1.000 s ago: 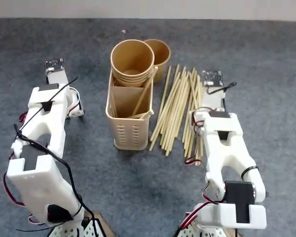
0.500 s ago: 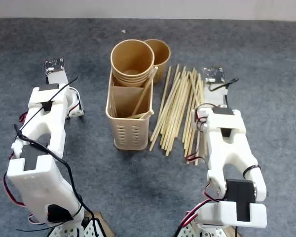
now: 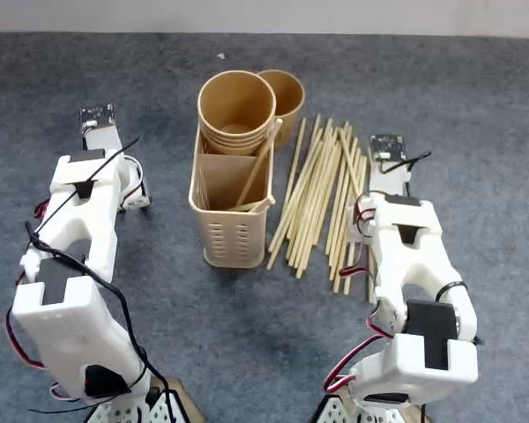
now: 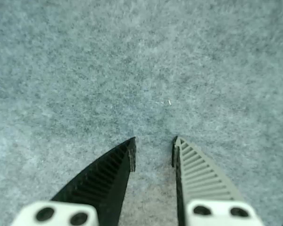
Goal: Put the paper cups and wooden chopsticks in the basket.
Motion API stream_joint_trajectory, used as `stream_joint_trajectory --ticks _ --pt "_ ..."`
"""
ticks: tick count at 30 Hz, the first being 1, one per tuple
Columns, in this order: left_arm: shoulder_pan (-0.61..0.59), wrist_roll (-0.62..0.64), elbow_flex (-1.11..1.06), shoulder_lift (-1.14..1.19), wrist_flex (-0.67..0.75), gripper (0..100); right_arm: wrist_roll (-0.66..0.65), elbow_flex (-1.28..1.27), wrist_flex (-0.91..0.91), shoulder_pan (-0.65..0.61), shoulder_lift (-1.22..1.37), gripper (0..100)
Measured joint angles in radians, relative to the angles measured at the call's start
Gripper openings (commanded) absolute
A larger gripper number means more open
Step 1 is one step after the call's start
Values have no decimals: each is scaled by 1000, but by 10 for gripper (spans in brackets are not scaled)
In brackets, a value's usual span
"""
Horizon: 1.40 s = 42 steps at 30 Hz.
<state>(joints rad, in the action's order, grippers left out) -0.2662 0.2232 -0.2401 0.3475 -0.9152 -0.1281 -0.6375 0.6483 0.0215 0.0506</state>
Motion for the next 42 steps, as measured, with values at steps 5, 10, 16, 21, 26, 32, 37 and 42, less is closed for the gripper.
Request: stream_joint_trajectory --ticks 5,10,16,21,26,32,37,42 --pt "0 0 0 0 0 161 0 14 0 0 6 131" --pt "0 0 0 0 0 161 -2 18 0 8 6 61" --pt "0 0 0 0 0 161 -2 20 0 8 6 6" --pt "0 0 0 0 0 161 -2 20 0 8 6 5" --pt "0 0 0 0 0 161 -2 20 0 8 6 5" --pt "0 0 0 0 0 161 -2 20 0 -23 9 68" --pt "0 0 0 0 0 161 -2 20 0 -46 9 200" --pt "0 0 0 0 0 161 -57 20 0 -63 9 0"
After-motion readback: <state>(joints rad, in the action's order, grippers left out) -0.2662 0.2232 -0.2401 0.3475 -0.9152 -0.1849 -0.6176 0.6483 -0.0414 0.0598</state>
